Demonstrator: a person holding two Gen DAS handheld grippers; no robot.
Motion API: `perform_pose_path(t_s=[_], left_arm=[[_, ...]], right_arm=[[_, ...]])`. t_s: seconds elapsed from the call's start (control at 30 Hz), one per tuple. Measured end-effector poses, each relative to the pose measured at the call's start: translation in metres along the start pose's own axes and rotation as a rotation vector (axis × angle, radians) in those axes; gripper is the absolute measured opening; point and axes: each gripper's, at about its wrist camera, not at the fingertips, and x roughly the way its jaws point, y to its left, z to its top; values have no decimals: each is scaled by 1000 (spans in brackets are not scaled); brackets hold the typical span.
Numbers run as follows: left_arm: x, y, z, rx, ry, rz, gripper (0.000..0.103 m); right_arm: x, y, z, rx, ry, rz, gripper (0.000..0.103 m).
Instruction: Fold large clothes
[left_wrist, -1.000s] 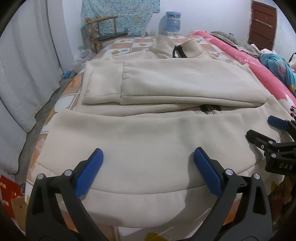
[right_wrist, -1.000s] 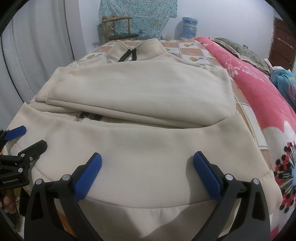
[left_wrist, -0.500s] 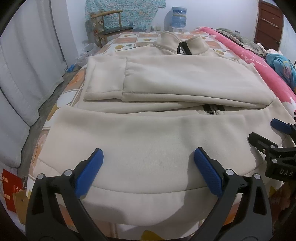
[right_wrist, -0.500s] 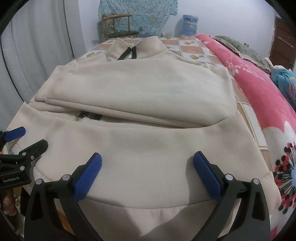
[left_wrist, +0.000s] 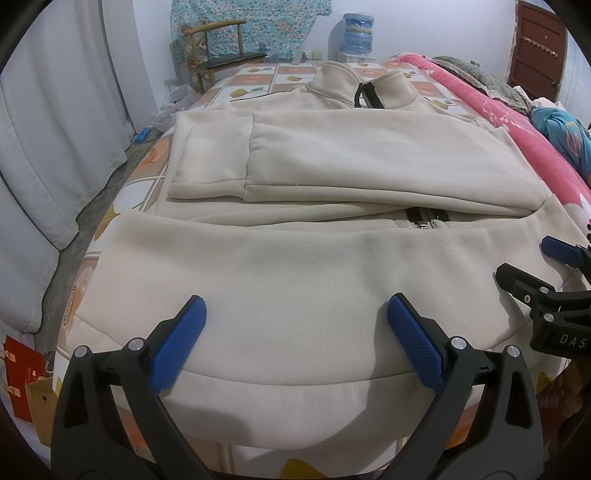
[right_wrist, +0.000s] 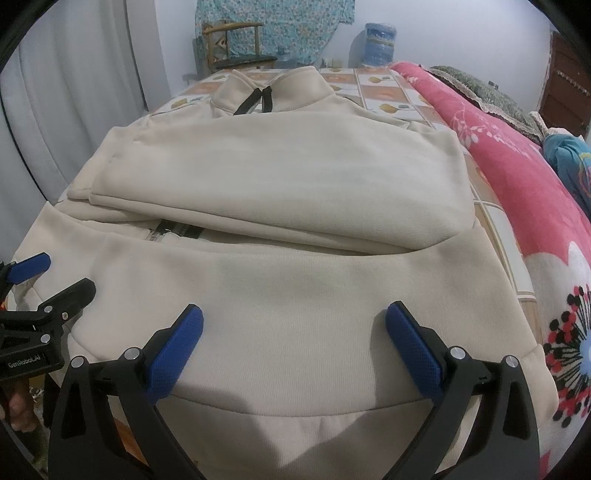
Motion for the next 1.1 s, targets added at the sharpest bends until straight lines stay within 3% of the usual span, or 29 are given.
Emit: perform_pose_path(t_s=[0.8, 0.97, 1.1], left_arm=[[0, 0, 0, 2, 1, 2, 96], [-3, 3, 5, 28, 23, -21, 95], [-25, 13, 23, 69, -61, -42, 95]], right_arm=[[0, 1, 0, 1, 6, -1, 96], [0, -1, 5, -3, 45, 19, 96], [-14, -7, 18, -8, 61, 64, 96]])
